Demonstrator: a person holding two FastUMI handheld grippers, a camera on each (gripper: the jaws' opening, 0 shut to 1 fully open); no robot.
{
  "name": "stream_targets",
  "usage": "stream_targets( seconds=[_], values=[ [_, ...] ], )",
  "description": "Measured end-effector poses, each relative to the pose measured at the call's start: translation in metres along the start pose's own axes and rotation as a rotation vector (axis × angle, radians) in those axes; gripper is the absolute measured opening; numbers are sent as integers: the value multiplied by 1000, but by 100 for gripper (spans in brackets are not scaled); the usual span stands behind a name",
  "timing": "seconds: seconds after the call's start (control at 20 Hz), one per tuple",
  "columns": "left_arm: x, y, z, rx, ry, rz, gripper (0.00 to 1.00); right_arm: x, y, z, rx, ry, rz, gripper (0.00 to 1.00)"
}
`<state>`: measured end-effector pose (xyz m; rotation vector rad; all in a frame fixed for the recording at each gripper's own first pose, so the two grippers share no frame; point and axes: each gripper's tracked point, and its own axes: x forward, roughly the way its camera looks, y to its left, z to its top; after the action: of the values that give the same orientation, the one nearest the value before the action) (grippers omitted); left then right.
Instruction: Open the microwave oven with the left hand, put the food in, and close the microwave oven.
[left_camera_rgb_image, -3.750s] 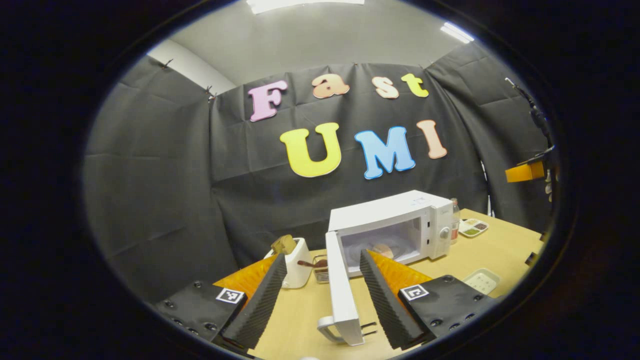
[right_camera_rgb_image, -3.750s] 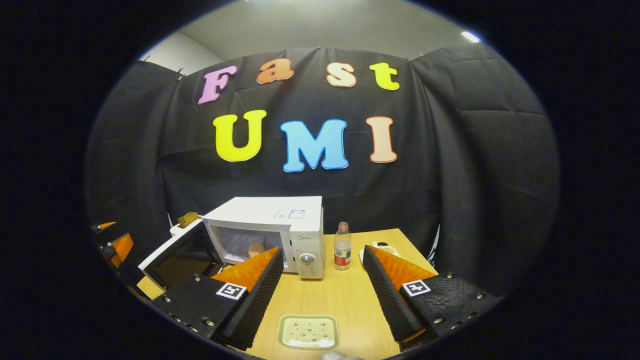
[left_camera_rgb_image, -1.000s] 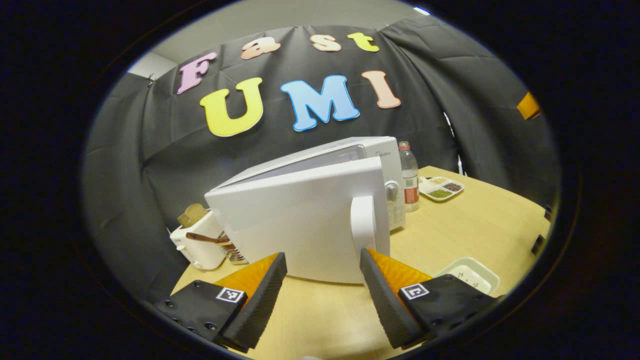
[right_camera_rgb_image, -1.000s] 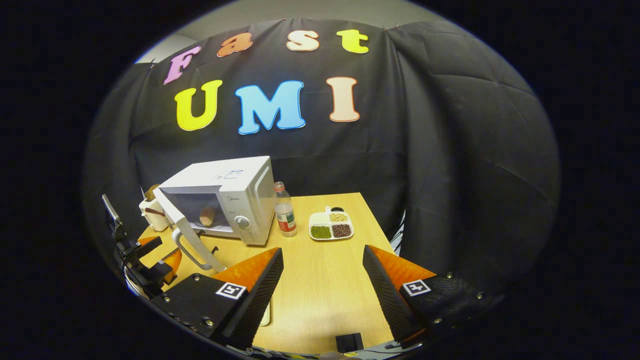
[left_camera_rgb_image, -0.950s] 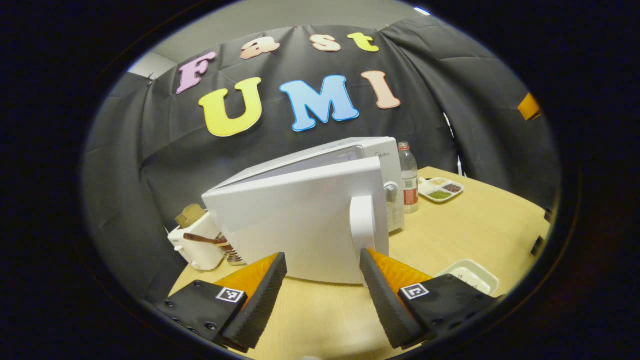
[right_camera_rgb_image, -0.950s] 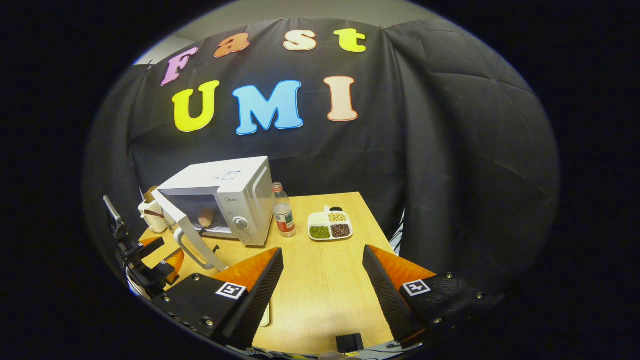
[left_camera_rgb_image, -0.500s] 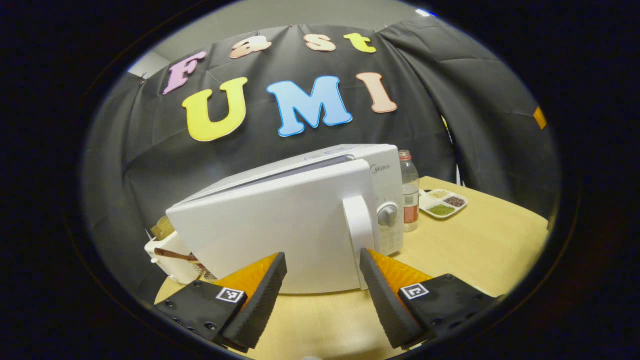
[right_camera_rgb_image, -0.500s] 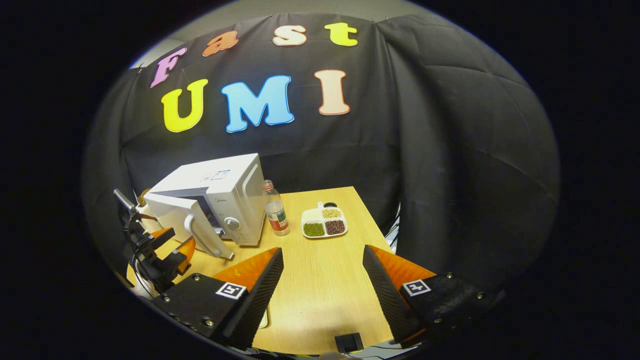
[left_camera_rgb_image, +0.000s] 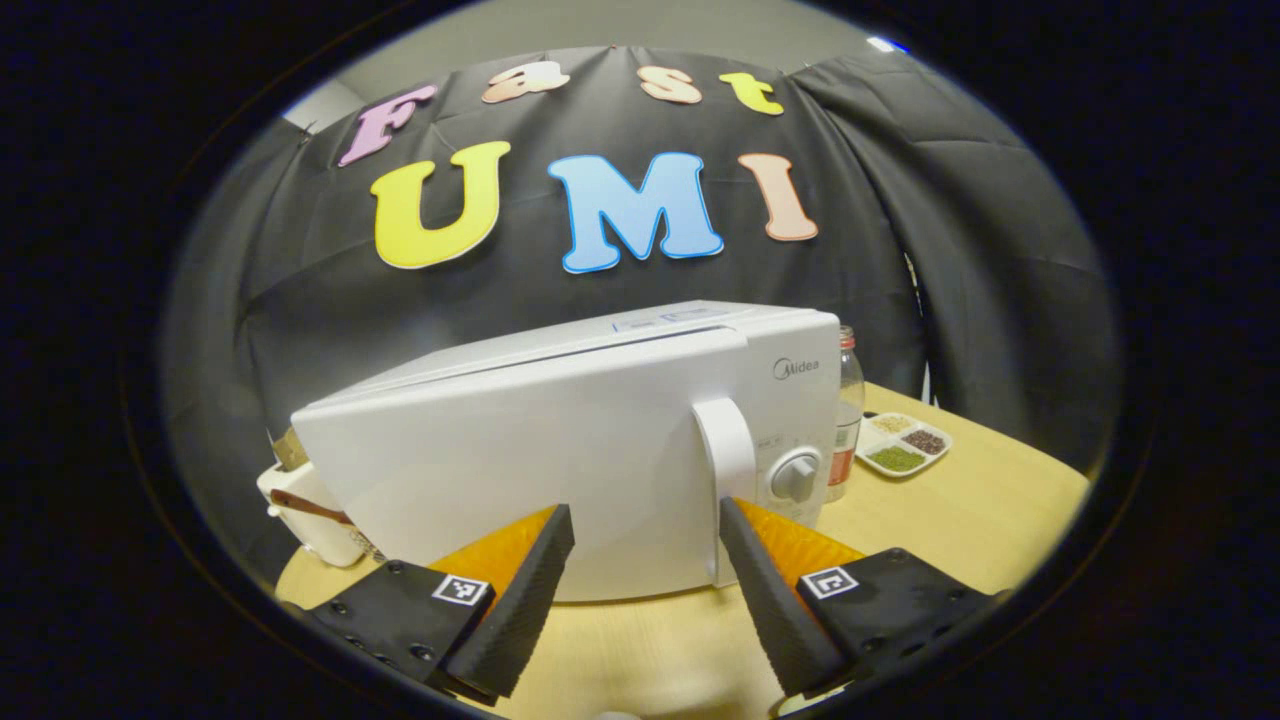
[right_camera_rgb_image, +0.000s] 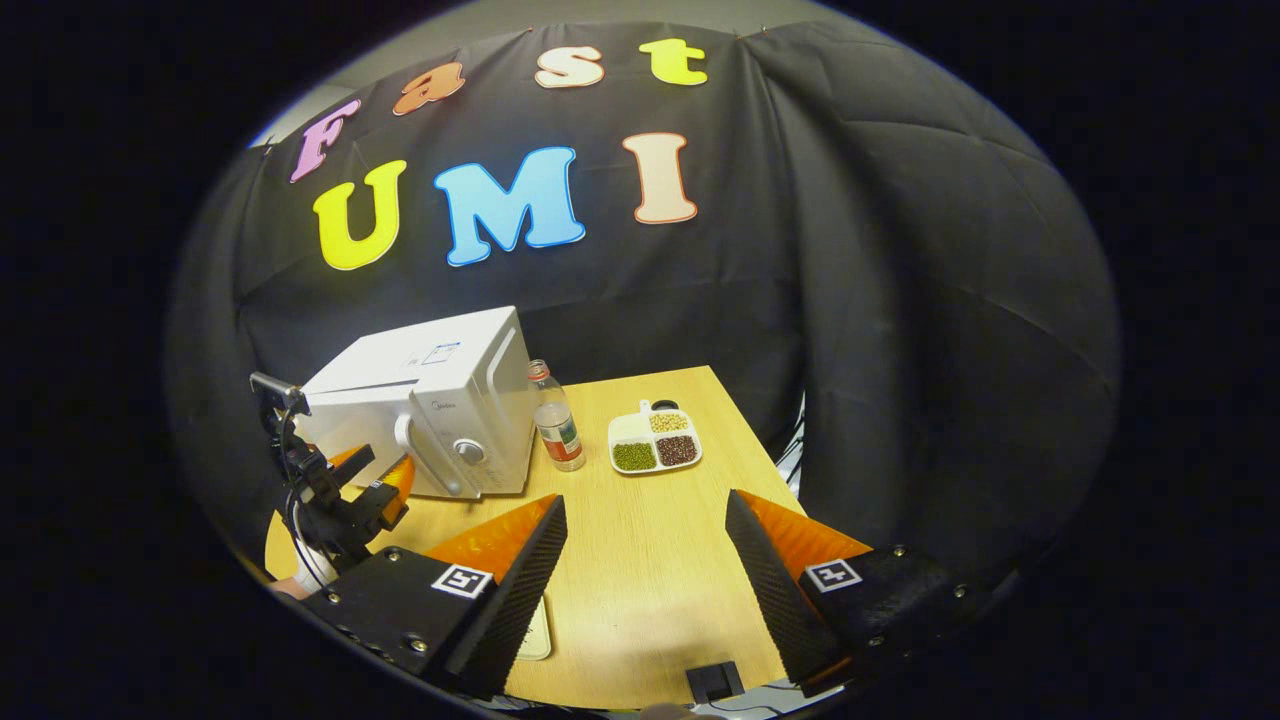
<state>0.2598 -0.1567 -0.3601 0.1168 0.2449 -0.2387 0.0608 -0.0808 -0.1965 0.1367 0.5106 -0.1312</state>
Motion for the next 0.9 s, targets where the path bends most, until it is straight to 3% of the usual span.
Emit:
stream_targets(
  seconds=[0.05, 0.2, 0.35, 0.55, 0.6, 0.7, 0.75, 0.9],
  values=[
    [-1, 0, 0, -6, 1, 5, 94, 1, 1, -1, -1, 1, 0, 98],
    [-1, 0, 0, -18, -2, 9, 100, 3, 2, -1, 0, 11, 2, 98],
    [1, 0, 1, -3, -2, -3, 94, 6, 5, 3, 5, 10, 8, 98],
    [2, 0, 0, -38, -10, -9, 100, 4, 8, 6, 3, 0, 13, 98],
    [4, -2, 1, -44, -14, -17, 97, 3, 8, 6, -3, 0, 11, 98],
    [11, 1, 6, -30, -36, 23, 99, 1, 10, 3, -6, 5, 14, 98],
    [23, -5, 3, -42, -11, -19, 100, 0, 11, 1, -6, 9, 14, 98],
    [13, -6, 1, -43, -8, 18, 96, -3, 13, -1, -7, 14, 22, 98]
  ],
)
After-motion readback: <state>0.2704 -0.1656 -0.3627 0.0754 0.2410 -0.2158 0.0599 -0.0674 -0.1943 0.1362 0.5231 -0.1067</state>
